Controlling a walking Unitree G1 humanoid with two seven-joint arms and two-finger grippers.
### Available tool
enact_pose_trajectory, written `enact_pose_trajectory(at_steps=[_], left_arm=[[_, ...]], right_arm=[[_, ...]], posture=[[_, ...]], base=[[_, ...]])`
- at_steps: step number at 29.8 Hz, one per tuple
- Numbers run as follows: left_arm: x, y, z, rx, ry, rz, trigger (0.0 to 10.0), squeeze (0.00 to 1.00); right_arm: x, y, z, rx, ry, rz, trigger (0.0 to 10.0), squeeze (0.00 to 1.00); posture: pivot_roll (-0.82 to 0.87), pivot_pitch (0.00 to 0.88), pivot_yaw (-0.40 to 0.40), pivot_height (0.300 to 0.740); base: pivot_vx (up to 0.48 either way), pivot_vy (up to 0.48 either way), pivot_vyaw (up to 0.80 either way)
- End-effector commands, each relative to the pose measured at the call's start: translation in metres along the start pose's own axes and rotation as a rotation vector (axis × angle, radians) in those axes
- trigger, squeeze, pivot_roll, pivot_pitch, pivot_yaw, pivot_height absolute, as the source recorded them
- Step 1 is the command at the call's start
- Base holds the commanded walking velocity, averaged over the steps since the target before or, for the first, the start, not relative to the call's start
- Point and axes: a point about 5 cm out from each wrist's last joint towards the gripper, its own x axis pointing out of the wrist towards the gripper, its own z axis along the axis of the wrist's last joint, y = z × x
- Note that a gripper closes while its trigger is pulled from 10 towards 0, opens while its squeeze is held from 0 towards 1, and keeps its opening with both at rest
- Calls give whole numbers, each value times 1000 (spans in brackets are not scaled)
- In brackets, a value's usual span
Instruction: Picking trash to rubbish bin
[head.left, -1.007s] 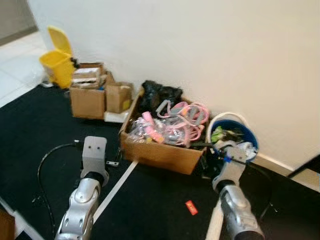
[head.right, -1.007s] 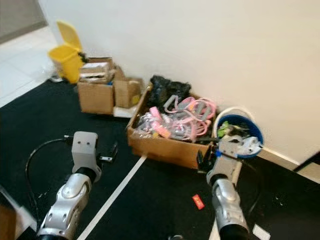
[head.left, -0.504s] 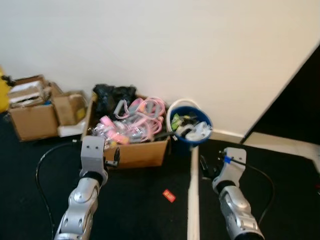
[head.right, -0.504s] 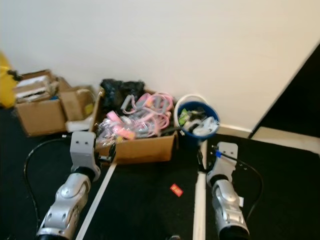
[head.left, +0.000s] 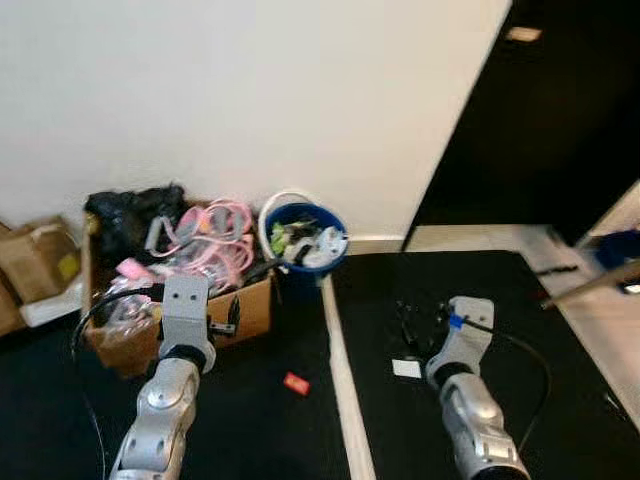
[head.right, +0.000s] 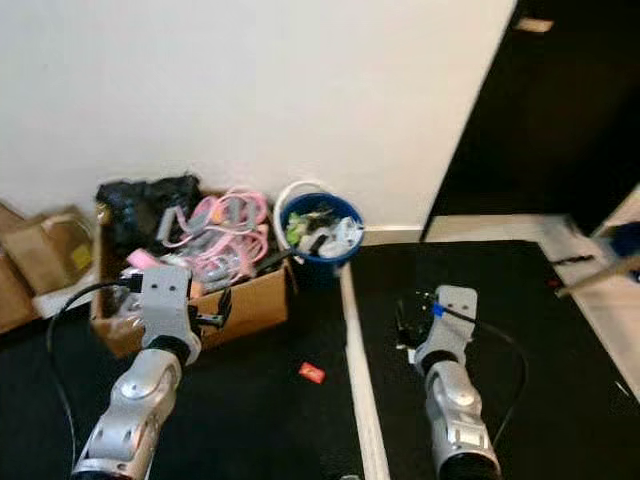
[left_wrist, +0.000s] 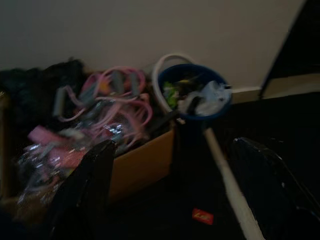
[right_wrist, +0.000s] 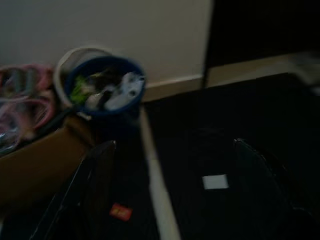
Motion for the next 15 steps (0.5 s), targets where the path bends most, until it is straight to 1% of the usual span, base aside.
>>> enact_pose_trajectory(at_steps=[1,15], left_arm=[[-2,-2,-8,-6,29,-5,10000,0],[-3,-3,-9,-7,32,-5,10000,0]], right_arm=[[-5,-2,-10,8,37,-13,10000,0],[-7,-3,-9,4,38,-17,10000,0]], posture=[[31,111,-19,740],[30,120,-18,740]], base=[[0,0,-800],[0,0,-800]])
